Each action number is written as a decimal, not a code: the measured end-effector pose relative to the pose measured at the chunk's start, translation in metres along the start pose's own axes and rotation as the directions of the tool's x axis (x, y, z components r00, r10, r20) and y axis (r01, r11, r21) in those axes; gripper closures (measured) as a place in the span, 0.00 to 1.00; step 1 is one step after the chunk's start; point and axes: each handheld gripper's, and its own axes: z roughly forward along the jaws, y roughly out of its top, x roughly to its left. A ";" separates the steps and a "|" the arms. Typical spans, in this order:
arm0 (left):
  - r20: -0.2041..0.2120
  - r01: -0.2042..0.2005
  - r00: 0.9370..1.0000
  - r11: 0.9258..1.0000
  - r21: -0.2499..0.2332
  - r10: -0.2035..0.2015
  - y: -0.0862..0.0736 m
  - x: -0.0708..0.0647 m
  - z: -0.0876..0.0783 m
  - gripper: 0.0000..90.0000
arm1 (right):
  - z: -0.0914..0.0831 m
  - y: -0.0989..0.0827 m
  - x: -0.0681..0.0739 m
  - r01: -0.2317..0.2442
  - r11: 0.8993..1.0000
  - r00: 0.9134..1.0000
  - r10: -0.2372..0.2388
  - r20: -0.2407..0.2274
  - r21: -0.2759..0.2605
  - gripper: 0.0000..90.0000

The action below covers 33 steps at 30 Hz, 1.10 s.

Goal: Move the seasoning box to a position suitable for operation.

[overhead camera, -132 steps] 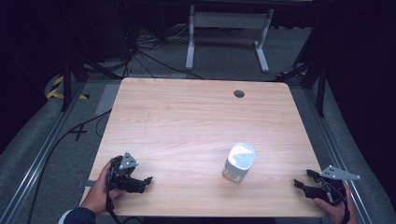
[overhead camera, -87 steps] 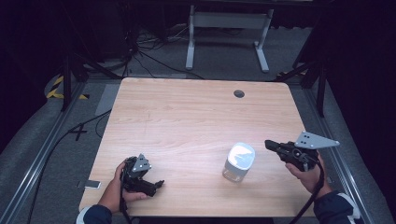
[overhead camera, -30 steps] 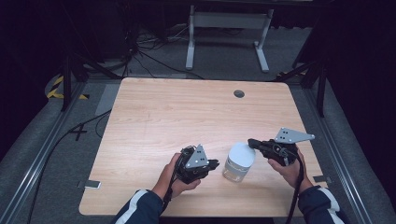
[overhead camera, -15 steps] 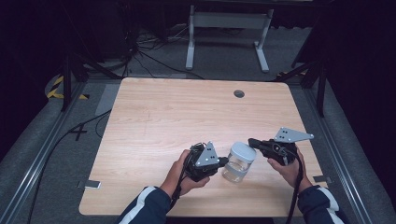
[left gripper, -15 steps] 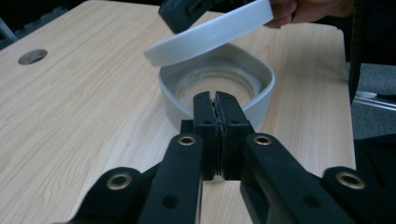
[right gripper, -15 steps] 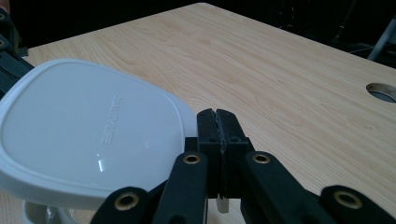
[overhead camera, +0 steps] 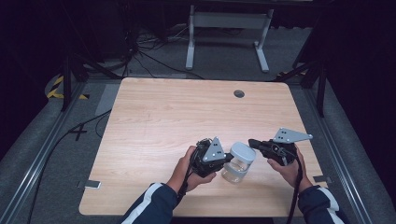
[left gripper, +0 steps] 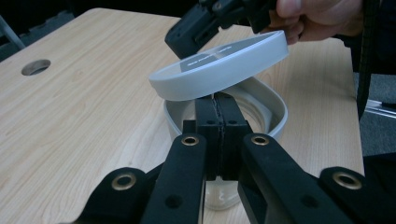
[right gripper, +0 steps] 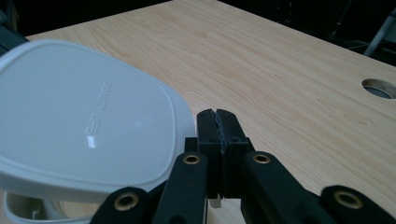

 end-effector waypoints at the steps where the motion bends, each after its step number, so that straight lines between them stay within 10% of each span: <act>1: -0.005 -0.011 1.000 1.000 0.003 0.011 0.003 0.001 0.000 1.00 | 0.000 0.000 0.000 0.003 1.000 1.000 -0.003 0.003 0.002 1.00; 33: -0.033 -0.015 0.999 0.999 0.041 0.017 0.041 0.038 0.028 0.98 | -0.036 -0.027 -0.010 0.016 0.997 0.995 -0.024 0.095 0.081 0.99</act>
